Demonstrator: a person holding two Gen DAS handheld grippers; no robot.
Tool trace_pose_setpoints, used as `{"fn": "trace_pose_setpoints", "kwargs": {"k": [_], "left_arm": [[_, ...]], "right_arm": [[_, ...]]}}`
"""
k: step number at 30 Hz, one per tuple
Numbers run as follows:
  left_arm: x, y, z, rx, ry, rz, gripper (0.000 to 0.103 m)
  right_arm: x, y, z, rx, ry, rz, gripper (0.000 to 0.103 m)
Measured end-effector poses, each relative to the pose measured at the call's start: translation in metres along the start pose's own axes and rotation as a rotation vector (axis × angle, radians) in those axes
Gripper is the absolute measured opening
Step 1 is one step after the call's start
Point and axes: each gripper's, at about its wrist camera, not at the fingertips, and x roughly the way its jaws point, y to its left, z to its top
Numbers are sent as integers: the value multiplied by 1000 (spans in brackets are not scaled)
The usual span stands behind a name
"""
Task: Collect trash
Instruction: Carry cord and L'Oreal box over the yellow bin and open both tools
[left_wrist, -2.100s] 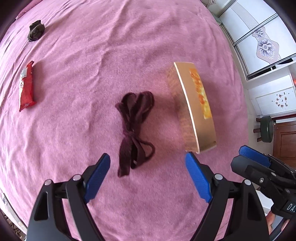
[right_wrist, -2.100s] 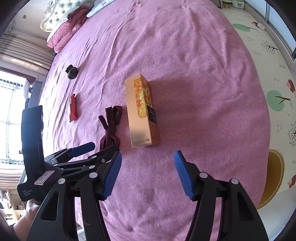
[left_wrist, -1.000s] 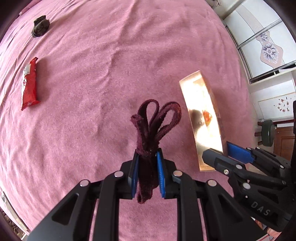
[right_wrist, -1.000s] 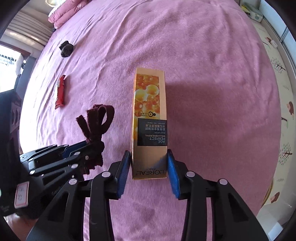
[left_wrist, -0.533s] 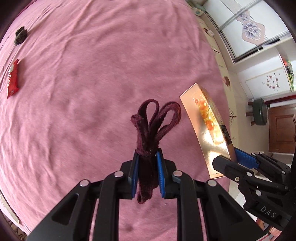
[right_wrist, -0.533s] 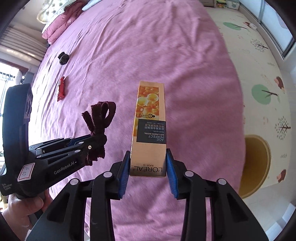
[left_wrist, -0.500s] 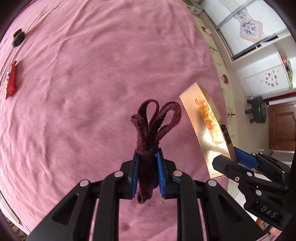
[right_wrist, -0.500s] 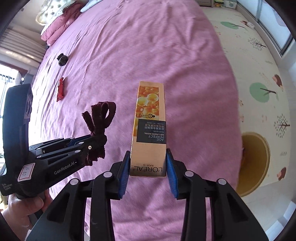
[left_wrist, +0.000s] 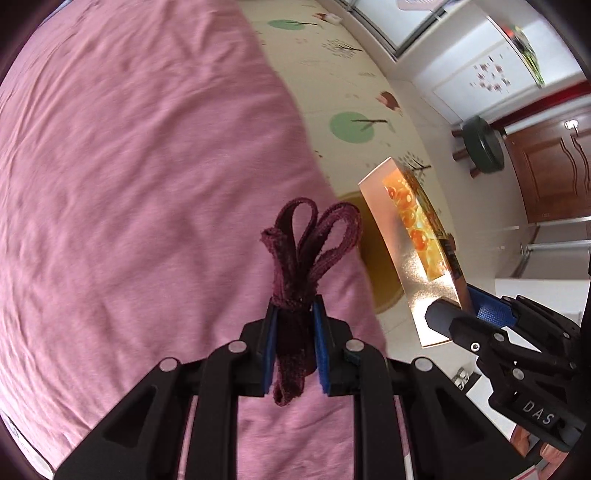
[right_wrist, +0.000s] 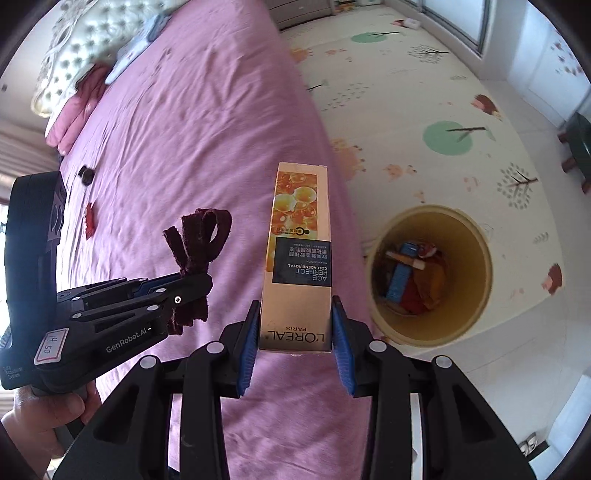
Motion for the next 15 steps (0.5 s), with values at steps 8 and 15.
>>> {"fn": "trace_pose_setpoints", "kwargs": {"k": [8, 15], "left_arm": [[27, -84, 23, 140, 41, -25, 18], [50, -131, 42, 205, 79, -54, 18]], "right_arm": [[-24, -77, -17, 130, -41, -36, 36], [-32, -123, -19, 222, -59, -45, 36]]}}
